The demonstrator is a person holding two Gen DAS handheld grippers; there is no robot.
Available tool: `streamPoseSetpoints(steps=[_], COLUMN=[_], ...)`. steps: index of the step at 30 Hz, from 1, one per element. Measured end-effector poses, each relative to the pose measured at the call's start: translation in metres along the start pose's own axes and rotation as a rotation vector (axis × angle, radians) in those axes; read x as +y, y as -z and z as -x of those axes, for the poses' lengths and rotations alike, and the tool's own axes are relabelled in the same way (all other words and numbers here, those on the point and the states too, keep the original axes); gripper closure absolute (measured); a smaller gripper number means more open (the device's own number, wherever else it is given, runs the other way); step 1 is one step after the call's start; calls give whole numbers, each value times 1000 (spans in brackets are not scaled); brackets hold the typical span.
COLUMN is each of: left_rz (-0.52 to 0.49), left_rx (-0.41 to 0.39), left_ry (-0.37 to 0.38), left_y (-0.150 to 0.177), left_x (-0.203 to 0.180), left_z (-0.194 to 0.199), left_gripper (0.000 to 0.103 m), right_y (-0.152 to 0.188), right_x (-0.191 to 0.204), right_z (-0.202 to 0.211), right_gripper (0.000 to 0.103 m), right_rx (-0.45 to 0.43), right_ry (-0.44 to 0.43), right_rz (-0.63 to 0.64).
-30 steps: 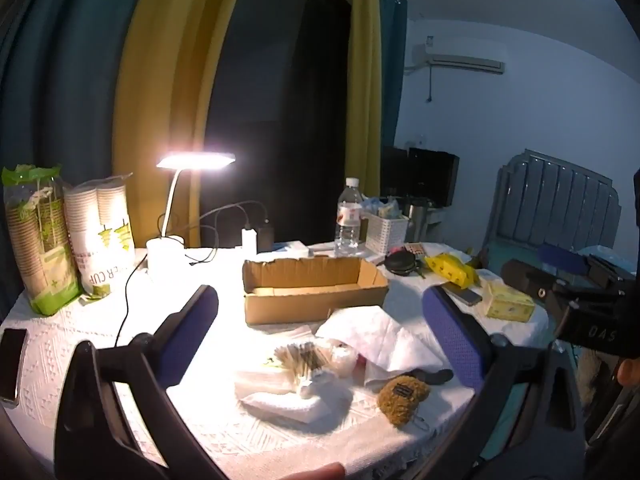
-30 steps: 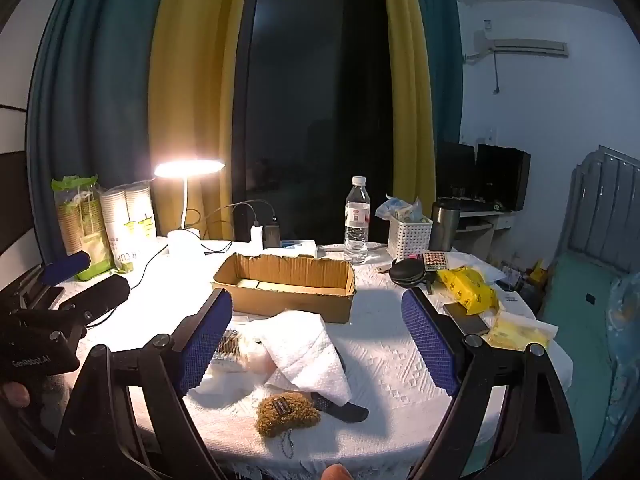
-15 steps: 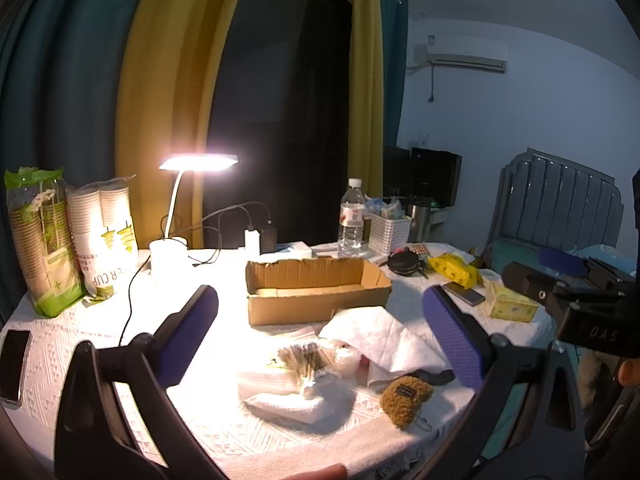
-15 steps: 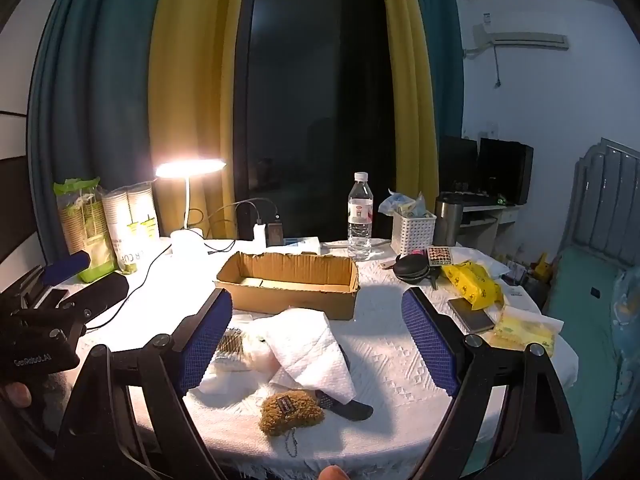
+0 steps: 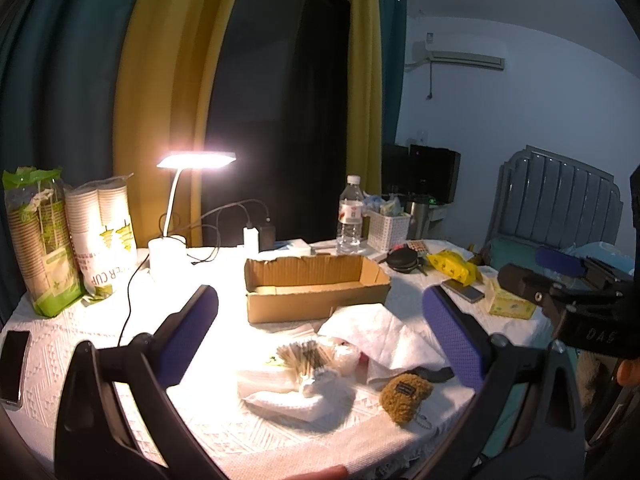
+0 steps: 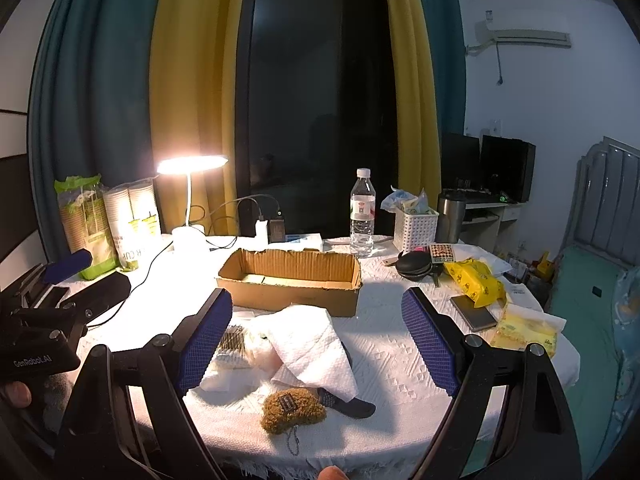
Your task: Organize soft objects
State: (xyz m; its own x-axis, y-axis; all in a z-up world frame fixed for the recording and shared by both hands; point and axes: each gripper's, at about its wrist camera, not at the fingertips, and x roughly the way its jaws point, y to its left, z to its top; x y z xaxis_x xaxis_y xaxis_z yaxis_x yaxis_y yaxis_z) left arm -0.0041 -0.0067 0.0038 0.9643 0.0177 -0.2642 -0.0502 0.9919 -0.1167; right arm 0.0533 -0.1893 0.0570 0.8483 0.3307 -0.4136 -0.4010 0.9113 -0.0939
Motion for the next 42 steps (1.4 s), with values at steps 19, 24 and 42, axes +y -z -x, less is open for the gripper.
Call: streamPoseSetpoints(steps=[19,24,42], left_rz=[-9,-15,-17], left_rx=[13,13,15], left_ry=[-9,-9,-11], left_y=[1,3,5], left_x=[2,1,-2], left_z=[-2,-2,-2], left_gripper=[1,1,1], right_y=[2,2,3], right_x=[0,0,0], right_z=[-3,-3,-3], right_gripper=[14,14,14], right_rx=[9,8,9], right_ry=[-2,-2,-2], right_rz=[-5,-7,-8])
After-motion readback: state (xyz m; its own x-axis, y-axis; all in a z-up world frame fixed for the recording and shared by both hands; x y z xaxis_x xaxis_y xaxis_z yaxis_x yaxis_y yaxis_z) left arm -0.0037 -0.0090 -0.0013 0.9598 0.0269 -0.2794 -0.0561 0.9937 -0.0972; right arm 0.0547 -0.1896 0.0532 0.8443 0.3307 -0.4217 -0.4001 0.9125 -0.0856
